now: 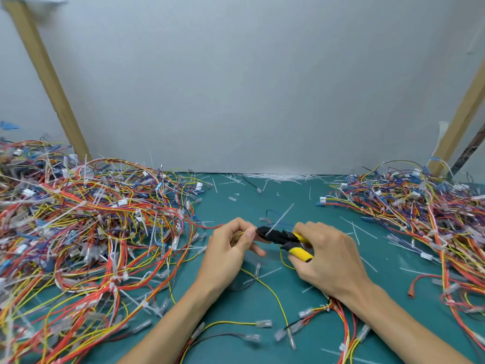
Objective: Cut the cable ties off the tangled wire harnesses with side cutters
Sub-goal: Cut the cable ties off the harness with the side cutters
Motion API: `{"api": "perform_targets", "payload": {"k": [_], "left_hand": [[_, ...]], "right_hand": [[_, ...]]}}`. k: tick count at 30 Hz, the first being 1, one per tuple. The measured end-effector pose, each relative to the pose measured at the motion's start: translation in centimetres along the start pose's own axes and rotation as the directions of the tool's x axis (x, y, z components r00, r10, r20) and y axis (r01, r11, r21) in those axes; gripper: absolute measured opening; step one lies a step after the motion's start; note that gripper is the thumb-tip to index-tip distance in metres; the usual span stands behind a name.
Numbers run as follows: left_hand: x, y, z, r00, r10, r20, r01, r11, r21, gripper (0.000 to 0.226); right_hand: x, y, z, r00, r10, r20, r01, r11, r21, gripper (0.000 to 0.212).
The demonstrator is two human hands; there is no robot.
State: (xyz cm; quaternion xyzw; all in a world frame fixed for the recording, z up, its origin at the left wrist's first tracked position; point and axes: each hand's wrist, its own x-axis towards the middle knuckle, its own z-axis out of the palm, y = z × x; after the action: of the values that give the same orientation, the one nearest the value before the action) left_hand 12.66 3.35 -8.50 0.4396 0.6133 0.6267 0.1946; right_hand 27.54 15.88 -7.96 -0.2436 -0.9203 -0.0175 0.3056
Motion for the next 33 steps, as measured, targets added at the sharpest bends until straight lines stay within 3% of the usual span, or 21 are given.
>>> {"api": "perform_targets", "payload": {"k": [11,14,19,21,26,33], "left_hand": [[0.0,0.2,0.1,0.999,-0.054,0.001,0.054,0.998,0.026,0.023],[0.1,-0.2,0.0,0.997,-0.074,-0.005,0.074,0.996,0.054,0.021],[0.2,-0.3,0.0,0.997,-0.074,0.014,0.073,0.995,0.07,0.022],[0.1,-0.2,0.0,0.997,-0.074,0.019,0.073,0.996,0.06,0.022],[0.0,0.1,0.0,0.996,-0.071,0.063,0.068,0.997,0.036,0.022],[-0.1,0.3,0.0,0.993,-0.08,0.087,0.079,0.997,0.014,0.022]], "right_hand": [[0.0,0.2,0.1,1.0,0.011,-0.001,-0.011,1.0,-0.004,0.021],[0.3,0.5,0.2,1.0,0.002,0.027,-0.001,0.998,-0.061,0.024],[0.7,1.0,0.0,0.994,-0.023,0.103,0.024,1.0,-0.012,0.027],[0.6,0.9,-0.2,0.997,-0.031,0.077,0.036,0.997,-0.065,0.021],[0.5,0.3,-0.7,0.999,0.01,0.034,-0.001,0.973,-0.23,0.031],[0.1,0.6,0.2,1.0,0.014,0.003,-0.014,0.991,-0.129,0.023]]}}
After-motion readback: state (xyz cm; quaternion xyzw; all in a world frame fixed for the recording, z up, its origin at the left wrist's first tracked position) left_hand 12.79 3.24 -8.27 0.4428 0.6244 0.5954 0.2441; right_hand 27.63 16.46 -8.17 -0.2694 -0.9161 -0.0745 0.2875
